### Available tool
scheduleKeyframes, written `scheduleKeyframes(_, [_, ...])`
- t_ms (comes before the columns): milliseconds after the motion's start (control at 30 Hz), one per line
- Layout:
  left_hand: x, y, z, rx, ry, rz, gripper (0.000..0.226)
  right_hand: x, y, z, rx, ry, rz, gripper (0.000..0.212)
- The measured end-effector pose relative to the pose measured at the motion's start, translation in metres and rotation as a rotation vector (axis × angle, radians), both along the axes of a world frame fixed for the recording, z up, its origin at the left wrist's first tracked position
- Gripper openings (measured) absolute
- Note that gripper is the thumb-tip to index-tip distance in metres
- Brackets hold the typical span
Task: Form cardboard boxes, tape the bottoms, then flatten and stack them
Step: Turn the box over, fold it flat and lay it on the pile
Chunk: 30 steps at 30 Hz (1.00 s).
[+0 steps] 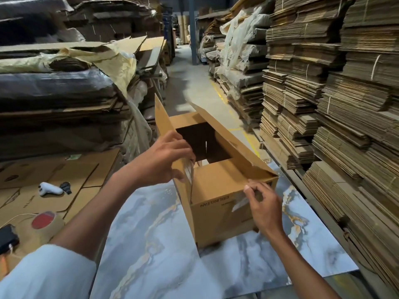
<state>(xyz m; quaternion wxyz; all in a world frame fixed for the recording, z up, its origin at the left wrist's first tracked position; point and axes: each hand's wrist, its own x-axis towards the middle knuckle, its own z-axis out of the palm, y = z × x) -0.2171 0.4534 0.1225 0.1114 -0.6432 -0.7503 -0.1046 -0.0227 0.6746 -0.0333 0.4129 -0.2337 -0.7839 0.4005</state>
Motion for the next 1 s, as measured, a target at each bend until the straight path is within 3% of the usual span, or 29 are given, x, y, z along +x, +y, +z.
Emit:
scheduleKeyframes(67, [0.002, 0.000, -0.006, 0.064, 0.129, -0.004, 0.048, 0.001, -0.003, 0.010, 0.065, -0.066, -0.035, 0.013])
scheduleKeyframes(167, [0.008, 0.011, -0.009, 0.104, 0.107, -0.031, 0.040, -0.006, -0.032, 0.032, 0.356, -0.105, -0.024, 0.020])
scheduleKeyframes(267, [0.019, 0.030, -0.006, 0.143, 0.013, -0.063, 0.036, -0.019, -0.075, 0.059, 0.183, -0.157, 0.303, 0.043])
scheduleKeyframes(367, [0.023, 0.048, -0.004, 0.129, 0.009, -0.062, 0.041, -0.031, -0.081, 0.064, 0.093, -0.072, 0.296, 0.026])
scheduleKeyframes(467, [0.000, 0.051, 0.000, 0.018, 0.013, 0.066, 0.048, -0.023, -0.056, 0.057, 0.199, -0.049, 0.337, 0.013])
scheduleKeyframes(533, [-0.021, 0.043, 0.005, -0.046, -0.005, 0.168, 0.059, -0.009, -0.034, 0.054, 0.237, -0.056, 0.343, 0.016])
scheduleKeyframes(600, [-0.040, 0.035, 0.011, -0.061, -0.008, 0.244, 0.066, 0.004, -0.008, 0.052, 0.224, -0.051, 0.260, 0.021])
scheduleKeyframes(700, [-0.062, 0.023, 0.014, -0.087, 0.051, 0.378, 0.067, 0.022, 0.042, 0.044, -0.026, -0.061, 0.043, 0.024])
scheduleKeyframes(867, [-0.072, -0.007, 0.002, -0.087, 0.133, 0.538, 0.052, 0.033, 0.099, 0.071, -0.163, -0.099, -0.177, 0.049])
scheduleKeyframes(933, [-0.064, -0.006, 0.002, -0.047, 0.168, 0.493, 0.044, 0.025, 0.104, 0.092, -0.026, -0.152, -0.266, 0.057])
scheduleKeyframes(1000, [-0.050, 0.002, 0.005, -0.045, 0.180, 0.450, 0.038, 0.009, 0.095, 0.112, 0.275, -0.185, -0.354, 0.072])
